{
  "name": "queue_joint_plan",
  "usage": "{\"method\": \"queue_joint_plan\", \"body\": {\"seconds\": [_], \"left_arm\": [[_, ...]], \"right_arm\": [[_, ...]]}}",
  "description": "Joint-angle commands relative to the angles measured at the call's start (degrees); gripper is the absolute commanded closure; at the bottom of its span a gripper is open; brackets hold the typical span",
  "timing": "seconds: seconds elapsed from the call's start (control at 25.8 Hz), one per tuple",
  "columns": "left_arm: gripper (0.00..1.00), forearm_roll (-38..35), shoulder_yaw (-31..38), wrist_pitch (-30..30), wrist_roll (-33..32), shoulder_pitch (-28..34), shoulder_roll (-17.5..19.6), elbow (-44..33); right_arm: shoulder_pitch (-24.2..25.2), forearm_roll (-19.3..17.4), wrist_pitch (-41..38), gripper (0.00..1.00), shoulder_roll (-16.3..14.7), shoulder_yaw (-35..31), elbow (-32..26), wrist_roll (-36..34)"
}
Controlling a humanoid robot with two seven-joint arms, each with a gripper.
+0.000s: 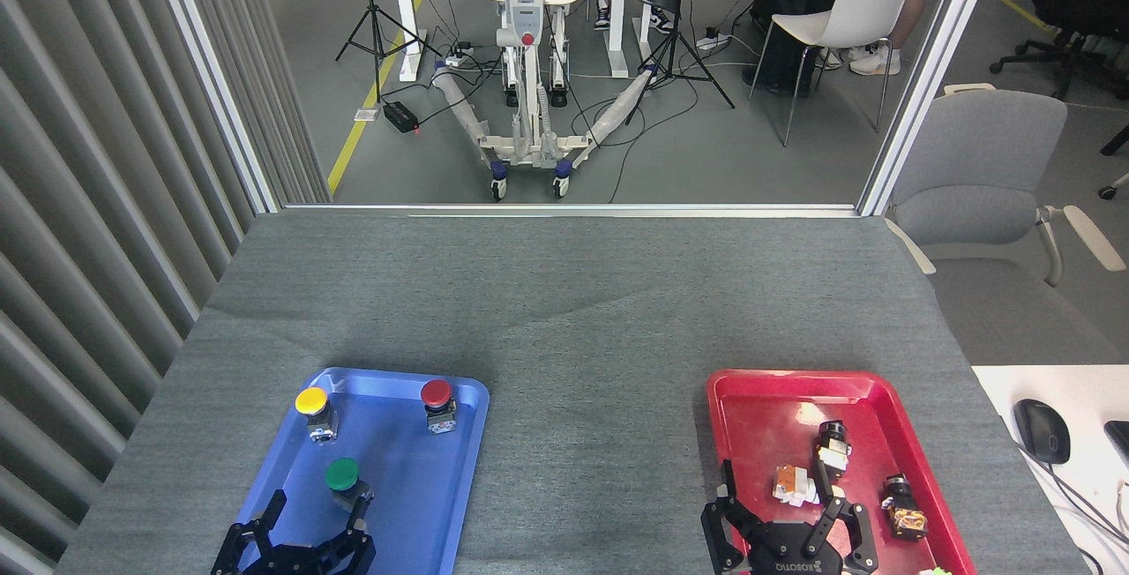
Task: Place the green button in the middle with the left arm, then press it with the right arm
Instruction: 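Grasp the green button on the blue tray with the left gripper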
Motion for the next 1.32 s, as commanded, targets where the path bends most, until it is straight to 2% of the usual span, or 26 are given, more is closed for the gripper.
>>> {"method": "queue_joint_plan", "body": {"seconds": [0.0,0.12,0.39,0.78,1.05,1.12,1.28], "left_arm": [[0.02,-0.1,-0.3,2.6,0.2,-0.4,-0.9,2.2],[0.02,-0.1,-0.3,4.3,0.2,-0.5,-1.5,3.3],[0.02,0.0,-1.6,3.2,0.1,-2.4,-1.7,3.7],[0.04,0.0,-2.0,3.6,0.2,-6.1,-2.3,8.5],[0.23,0.1,-2.0,3.7,0.2,-6.8,-2.4,9.0],[0.24,0.1,-2.0,3.7,0.2,-6.9,-2.4,9.3],[0.43,0.1,-2.0,3.3,0.3,-7.1,-2.4,9.3]], "right_arm": [[0.0,0.0,1.1,0.0,0.1,0.1,0.0,0.1],[0.0,-0.1,1.5,0.0,0.1,0.2,0.1,0.2],[0.0,-0.1,1.6,0.0,0.0,0.4,0.1,0.3],[0.0,-0.1,1.3,0.0,-0.1,0.4,0.1,0.1],[0.0,-0.1,1.4,0.0,-0.1,0.4,0.1,0.1],[0.0,-0.1,1.4,0.0,-0.1,0.4,0.1,0.1],[0.0,-0.1,1.4,0.0,-0.1,0.4,0.1,0.1]]}}
